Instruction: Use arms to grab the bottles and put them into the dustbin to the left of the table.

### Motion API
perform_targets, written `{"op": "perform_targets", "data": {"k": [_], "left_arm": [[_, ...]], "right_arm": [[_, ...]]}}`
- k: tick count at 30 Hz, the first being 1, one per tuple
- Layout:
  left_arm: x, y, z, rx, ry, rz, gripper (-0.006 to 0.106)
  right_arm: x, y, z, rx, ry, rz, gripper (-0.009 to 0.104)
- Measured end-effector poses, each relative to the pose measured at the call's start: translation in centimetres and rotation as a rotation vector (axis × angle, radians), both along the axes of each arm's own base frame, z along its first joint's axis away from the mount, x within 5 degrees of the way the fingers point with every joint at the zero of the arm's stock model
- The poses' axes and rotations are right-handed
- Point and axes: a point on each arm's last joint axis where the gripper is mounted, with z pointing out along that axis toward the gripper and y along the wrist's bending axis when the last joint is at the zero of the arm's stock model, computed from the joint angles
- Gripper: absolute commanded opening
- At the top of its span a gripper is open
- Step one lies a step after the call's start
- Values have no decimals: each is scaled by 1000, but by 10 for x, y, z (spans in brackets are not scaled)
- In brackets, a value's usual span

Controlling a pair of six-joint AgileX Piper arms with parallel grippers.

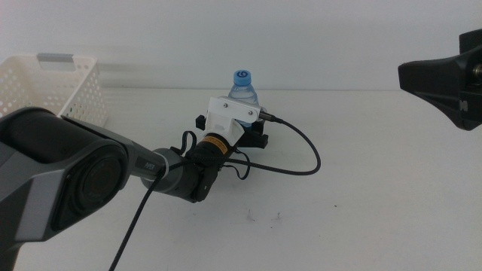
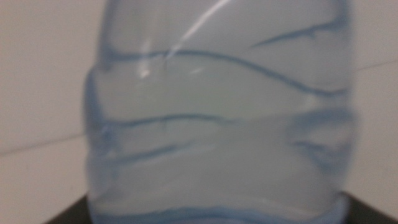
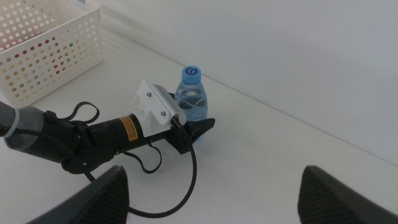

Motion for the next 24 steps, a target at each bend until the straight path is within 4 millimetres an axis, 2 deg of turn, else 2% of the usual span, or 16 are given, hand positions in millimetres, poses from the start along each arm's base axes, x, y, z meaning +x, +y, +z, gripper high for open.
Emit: {"op": "perform_targets", "data": {"k": [5,7,9,14,16,19,22,24], "left_arm": [[-9,5,8,-20,2,5,27],[-20,11,21,-8,39,5,11],[-33,18,45,-4,57,4,-2],[-71,38,108,-19,83,2,-2],[-87,47,134,-11,140,1,-2],[-105,60,164,40,267,6,-2],[-112,77,189,92,406,36,-2],[-109,89,204,143,493,59,-2]], "right_arm": [[0,0,0,0,0,0,88],[0,0,0,0,0,0,88],[0,0,0,0,0,0,88],[0,0,0,0,0,0,88],[0,0,0,0,0,0,88],[0,0,0,1,1,-1,88],[0,0,0,1,1,-1,88],[0,0,0,1,1,-1,88]]}}
